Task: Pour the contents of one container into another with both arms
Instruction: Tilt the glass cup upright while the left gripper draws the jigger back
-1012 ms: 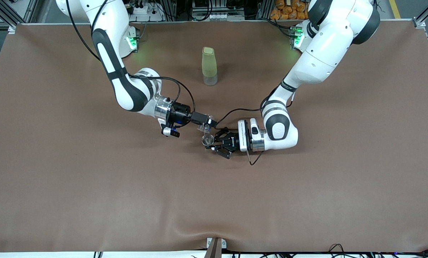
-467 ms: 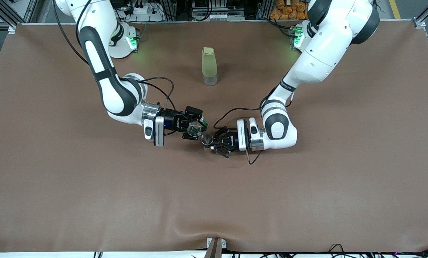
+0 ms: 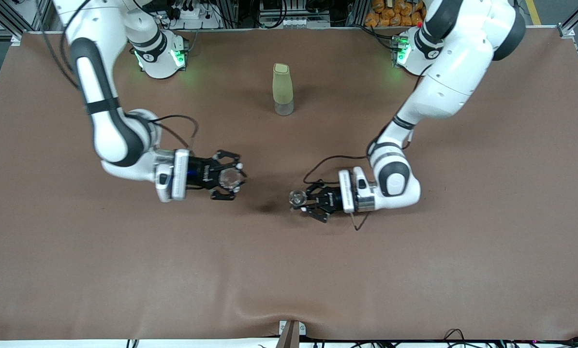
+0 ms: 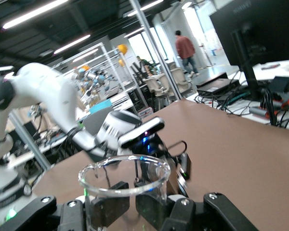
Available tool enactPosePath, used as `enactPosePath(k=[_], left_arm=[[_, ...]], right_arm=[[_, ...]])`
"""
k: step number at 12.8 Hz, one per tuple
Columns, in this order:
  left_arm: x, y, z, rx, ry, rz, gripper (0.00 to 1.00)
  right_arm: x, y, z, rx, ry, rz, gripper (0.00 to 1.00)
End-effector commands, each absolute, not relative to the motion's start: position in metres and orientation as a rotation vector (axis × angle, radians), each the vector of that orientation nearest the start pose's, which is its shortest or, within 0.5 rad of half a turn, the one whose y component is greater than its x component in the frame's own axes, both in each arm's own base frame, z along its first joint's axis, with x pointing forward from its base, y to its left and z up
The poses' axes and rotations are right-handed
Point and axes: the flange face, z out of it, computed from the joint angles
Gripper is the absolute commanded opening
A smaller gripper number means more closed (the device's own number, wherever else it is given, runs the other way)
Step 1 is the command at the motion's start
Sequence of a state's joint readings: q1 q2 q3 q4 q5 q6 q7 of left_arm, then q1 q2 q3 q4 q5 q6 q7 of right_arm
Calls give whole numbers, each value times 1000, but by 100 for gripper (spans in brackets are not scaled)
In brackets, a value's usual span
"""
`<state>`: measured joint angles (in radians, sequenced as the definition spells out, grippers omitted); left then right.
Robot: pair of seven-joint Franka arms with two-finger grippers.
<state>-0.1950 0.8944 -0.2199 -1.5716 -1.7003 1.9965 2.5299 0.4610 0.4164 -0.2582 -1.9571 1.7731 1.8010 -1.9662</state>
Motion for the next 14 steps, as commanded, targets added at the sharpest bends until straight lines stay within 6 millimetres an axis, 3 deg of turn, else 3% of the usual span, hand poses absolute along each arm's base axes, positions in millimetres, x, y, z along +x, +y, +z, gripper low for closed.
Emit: enactPosePath(k=[1,4,8,11,14], left_arm=[[633,-249,159,1212,-1312,1189,0],[642,-173,160,1151,-1336,1166,0],[645,-51,158,1206,-1400,1055,0],[637,2,151,1222,-1377,1053,0],[628,38,140,1234,-1336,1078,0]], right_arm=[[585,169,307,-1436,-1084,-987,0],[582,114,303,-1332,-1195,-1028,0],[569,27,297,-1243,-1329,-1062,0],[557,-19,285,-1213,-1389,-1086,0],[545,-59,269,-1200,-1418,-1111,0]])
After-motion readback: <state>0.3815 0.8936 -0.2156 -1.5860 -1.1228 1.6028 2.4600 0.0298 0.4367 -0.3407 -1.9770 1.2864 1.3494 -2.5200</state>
